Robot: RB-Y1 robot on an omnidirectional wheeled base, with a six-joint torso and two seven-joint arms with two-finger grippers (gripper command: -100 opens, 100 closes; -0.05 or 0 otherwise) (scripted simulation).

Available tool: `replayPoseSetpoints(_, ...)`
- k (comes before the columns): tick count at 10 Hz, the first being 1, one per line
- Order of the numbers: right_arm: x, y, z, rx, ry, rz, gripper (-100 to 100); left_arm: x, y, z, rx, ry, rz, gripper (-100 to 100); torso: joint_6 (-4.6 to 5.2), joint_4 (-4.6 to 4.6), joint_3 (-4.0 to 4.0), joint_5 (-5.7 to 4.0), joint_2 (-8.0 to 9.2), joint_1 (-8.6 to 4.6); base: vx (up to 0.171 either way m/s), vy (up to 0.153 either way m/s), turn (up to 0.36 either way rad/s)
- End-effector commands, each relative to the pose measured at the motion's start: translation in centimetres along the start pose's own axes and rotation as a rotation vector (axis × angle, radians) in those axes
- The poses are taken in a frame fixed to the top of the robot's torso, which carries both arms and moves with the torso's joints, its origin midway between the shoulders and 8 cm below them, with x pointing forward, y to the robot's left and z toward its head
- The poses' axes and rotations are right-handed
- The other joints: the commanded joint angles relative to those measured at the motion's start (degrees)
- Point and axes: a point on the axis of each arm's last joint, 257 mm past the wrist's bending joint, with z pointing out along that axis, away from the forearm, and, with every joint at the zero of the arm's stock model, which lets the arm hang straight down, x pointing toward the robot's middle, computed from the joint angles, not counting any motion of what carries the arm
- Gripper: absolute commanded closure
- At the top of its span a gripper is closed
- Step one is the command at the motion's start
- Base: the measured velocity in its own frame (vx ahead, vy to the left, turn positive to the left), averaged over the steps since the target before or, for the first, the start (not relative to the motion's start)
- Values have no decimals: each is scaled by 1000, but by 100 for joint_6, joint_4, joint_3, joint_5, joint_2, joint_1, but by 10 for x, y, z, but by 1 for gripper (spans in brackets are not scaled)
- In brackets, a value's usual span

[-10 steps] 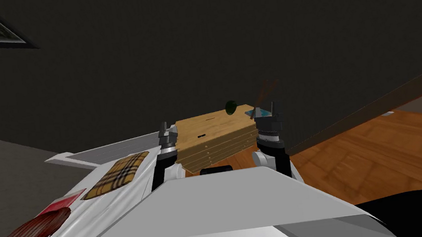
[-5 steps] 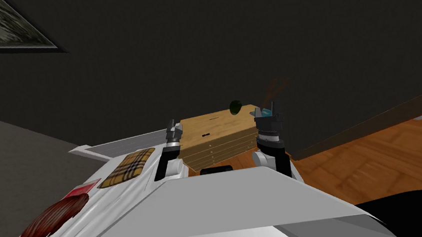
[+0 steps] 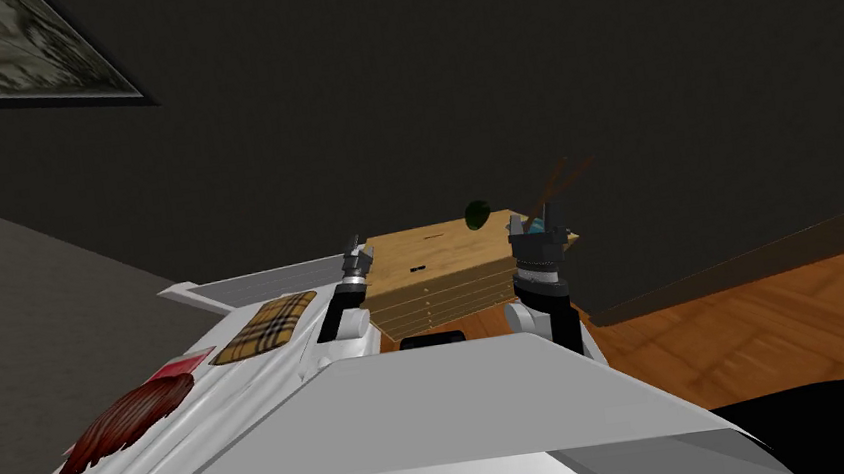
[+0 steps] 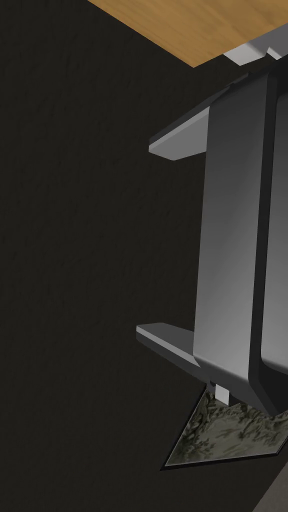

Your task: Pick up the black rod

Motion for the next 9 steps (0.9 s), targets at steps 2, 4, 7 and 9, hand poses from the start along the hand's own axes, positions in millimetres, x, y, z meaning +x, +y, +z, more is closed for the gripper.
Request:
replayPoseSetpoints(2, 0, 0, 0, 0, 0, 0, 0, 13, 25, 16, -73, 29, -72, -100, -1, 0, 1, 0, 1, 4, -2, 58, 125)
replayPoseSetpoints(4, 0, 0, 0, 0, 0, 0, 0, 23, 34, 29, -107, 48, -107, -100, 1, 0, 0, 2, -1, 9, -2, 53, 53)
replayPoseSetpoints(7, 0, 0, 0, 0, 0, 0, 0, 32, 53, 39, -181, 58, -139, -100, 0, 1, 2, 0, 3, 2, -7, 35, 65)
replayPoseSetpoints(9, 0, 0, 0, 0, 0, 0, 0, 41, 66, 49, -231, 72, -170, -100, 0, 1, 2, 0, 4, 0, -8, 32, 66)
